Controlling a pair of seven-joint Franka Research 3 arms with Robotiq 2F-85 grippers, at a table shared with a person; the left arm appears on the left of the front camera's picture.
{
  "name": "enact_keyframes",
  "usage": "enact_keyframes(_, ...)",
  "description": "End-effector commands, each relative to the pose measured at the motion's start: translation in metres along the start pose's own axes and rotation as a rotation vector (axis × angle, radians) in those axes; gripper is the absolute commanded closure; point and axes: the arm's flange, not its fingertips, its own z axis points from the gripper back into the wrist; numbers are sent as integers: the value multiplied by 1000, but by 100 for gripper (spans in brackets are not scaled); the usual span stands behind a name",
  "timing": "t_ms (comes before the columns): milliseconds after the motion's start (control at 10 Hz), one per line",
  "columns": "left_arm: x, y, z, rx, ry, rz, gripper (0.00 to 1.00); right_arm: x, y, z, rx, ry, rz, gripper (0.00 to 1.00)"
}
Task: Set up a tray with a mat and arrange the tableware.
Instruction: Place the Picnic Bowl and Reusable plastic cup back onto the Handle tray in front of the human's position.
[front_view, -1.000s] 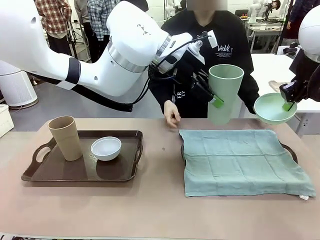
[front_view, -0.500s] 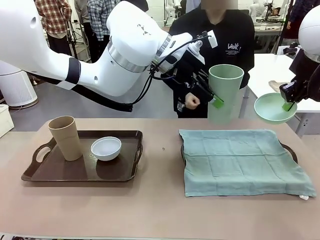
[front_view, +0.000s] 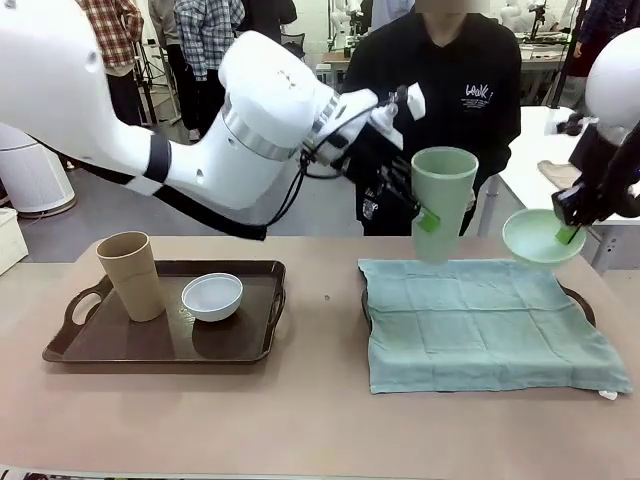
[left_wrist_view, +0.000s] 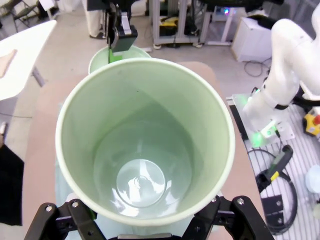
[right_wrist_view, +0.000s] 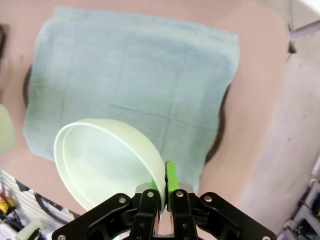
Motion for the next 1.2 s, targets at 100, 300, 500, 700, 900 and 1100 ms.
enact_keyframes(100,-35,19,-25,-92,-60,-65,16,7,-11,-47,132,31,42,96)
enact_keyframes(300,-35,13,-29,-60,-11,-34,16,3,-6,-43,81,53,17,96)
enact_keyframes(500,-35,13,-29,-60,-11,-34,16,3,-6,-43,81,53,17,96)
enact_keyframes(700,-55,27,-45,-71,-23,-35,16,9,-11,-66,117,70,34,96)
enact_keyframes(900,-75,38,-65,-85,-9,-7,16,16,-21,-90,142,87,41,96)
enact_keyframes(1100,-85,48,-78,-93,-7,-18,16,19,-31,-107,175,91,45,96)
